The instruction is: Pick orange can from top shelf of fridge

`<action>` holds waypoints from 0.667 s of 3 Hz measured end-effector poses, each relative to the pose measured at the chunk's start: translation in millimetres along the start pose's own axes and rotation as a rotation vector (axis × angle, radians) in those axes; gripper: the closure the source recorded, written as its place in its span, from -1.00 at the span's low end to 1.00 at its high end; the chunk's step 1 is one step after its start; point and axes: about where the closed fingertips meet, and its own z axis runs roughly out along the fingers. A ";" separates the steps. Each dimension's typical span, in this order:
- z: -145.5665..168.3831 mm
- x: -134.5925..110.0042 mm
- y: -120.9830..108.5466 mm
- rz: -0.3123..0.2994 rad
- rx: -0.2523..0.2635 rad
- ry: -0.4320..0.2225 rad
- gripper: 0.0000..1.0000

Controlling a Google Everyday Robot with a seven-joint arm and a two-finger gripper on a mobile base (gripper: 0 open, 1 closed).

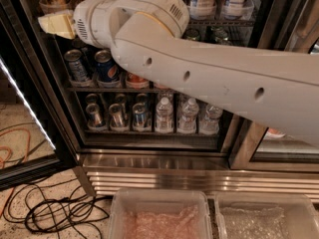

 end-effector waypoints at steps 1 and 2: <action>13.5 -10.3 7.2 -0.016 -0.016 -0.020 -0.54; 24.8 -14.3 14.2 -0.024 -0.029 -0.028 -0.44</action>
Offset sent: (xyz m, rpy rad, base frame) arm 0.0084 0.0610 -0.0072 0.0088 -0.0461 0.0342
